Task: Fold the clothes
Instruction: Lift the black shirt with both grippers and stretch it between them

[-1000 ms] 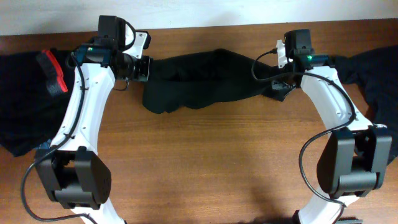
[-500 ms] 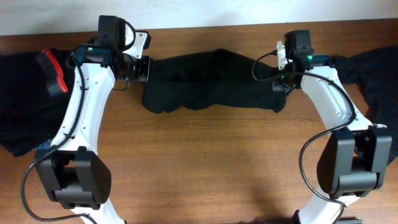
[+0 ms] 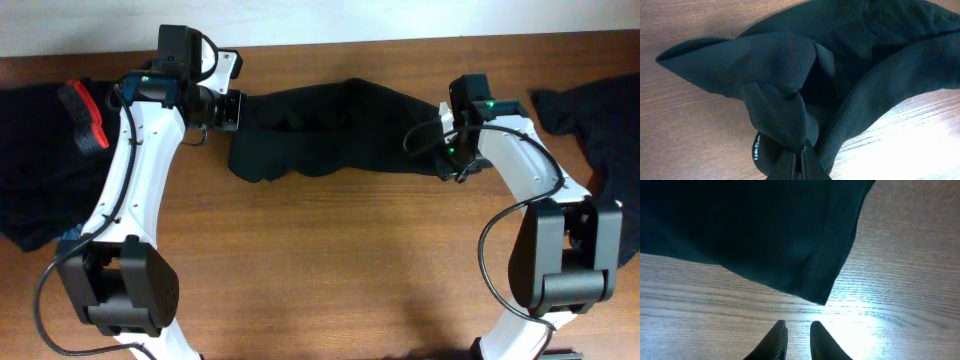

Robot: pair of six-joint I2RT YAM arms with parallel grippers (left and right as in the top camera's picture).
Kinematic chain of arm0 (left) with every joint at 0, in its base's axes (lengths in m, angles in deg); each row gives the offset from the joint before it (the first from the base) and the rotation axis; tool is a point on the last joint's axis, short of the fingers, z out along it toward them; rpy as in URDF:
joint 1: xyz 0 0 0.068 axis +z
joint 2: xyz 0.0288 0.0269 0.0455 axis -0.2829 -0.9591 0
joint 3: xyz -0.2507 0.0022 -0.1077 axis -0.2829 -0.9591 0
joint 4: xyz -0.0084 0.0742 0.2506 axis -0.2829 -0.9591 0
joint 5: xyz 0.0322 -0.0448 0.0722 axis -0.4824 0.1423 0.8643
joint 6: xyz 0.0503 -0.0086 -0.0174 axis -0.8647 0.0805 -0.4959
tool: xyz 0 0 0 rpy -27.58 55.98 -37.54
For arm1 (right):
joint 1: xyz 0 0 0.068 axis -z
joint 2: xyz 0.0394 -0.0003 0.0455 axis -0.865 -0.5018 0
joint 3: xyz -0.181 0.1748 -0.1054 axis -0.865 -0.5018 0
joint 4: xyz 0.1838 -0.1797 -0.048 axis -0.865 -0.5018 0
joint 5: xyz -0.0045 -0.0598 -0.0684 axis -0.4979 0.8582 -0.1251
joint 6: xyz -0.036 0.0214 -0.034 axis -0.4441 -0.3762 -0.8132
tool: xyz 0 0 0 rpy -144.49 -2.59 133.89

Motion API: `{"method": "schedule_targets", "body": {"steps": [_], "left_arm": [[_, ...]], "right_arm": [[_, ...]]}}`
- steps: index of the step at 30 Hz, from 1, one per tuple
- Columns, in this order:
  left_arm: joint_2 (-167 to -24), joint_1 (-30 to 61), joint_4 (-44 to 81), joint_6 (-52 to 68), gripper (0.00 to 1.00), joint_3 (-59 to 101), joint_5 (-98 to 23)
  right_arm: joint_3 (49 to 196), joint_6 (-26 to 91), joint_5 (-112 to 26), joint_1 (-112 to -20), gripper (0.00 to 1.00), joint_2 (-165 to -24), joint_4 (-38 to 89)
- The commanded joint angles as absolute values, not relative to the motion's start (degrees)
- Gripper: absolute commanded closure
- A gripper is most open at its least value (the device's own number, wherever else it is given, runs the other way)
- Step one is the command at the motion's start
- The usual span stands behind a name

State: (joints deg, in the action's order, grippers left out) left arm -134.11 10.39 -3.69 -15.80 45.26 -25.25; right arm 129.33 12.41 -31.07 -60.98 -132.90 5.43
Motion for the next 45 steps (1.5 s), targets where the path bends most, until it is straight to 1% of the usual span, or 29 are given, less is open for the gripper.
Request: {"method": "schedule_targets", "body": {"steps": [1, 3, 12, 13, 15, 22, 23, 24, 26, 27, 30, 33, 36, 40, 43, 45], "left_arm": [[-132.68, 10.20, -3.56, -15.52, 0.99, 45.82, -24.84], [-132.68, 10.20, -3.56, -15.52, 0.99, 45.82, -24.84], [-132.68, 10.20, -3.54, -15.52, 0.99, 45.82, -24.84], [-132.68, 10.20, -3.54, -15.52, 0.99, 45.82, -24.84], [-132.68, 10.20, -3.54, -15.52, 0.99, 45.82, -24.84], [-132.68, 10.20, -3.56, -15.52, 0.99, 45.82, -24.84], [-132.68, 10.20, -3.56, -15.52, 0.99, 45.82, -24.84], [-132.68, 10.20, -3.56, -15.52, 0.99, 45.82, -24.84], [-132.68, 10.20, -3.56, -15.52, 0.99, 45.82, -24.84], [-132.68, 10.20, -3.56, -15.52, 0.99, 45.82, -24.84], [-132.68, 10.20, -3.56, -15.52, 0.99, 45.82, -24.84], [-132.66, 10.20, -2.97, -15.52, 1.00, 45.87, -24.84], [-131.98, 10.20, -2.71, -15.52, 1.00, 48.03, -24.53], [-129.41, 10.20, -2.71, -15.52, 1.00, 51.88, -19.05], [-127.22, 10.20, -2.78, -15.52, 1.00, 52.36, -18.32], [-126.52, 10.20, -2.99, -15.52, 1.00, 52.36, -18.32]], "right_arm": [[126.03, 13.05, -29.92, -60.87, 0.76, -133.58, 9.34], [124.15, 13.03, -29.50, -60.83, 0.75, -133.58, 12.47], [121.64, 13.09, -29.57, -59.06, 0.73, -133.60, 16.47], [121.42, 13.05, -29.54, -59.04, 0.72, -133.60, 17.32], [120.74, 13.05, -29.74, -59.06, 0.64, -133.60, 19.62], [119.91, 13.05, -30.44, -59.06, 0.64, -133.60, 22.11], [119.91, 13.05, -30.44, -59.06, 0.66, -133.60, 22.09], [119.91, 13.05, -30.46, -59.06, 0.72, -133.60, 22.09], [119.91, 13.05, -31.56, -59.06, 0.91, -133.60, 22.15], [119.91, 13.07, -31.95, -59.06, 0.96, -133.60, 22.22], [120.37, 13.09, -31.95, -59.06, 0.96, -133.14, 22.09], [124.55, 13.07, -31.93, -59.06, 0.96, -130.47, 18.37], [133.70, 13.07, -31.45, -58.64, 0.96, -125.97, 12.14], [148.31, 13.05, -31.47, -56.72, 0.96, -122.89, 0.91], [155.43, 13.03, -31.47, -55.74, 0.96, -122.89, -5.54], [157.51, 12.96, -31.47, -55.60, 0.96, -122.89, -7.46]]}}
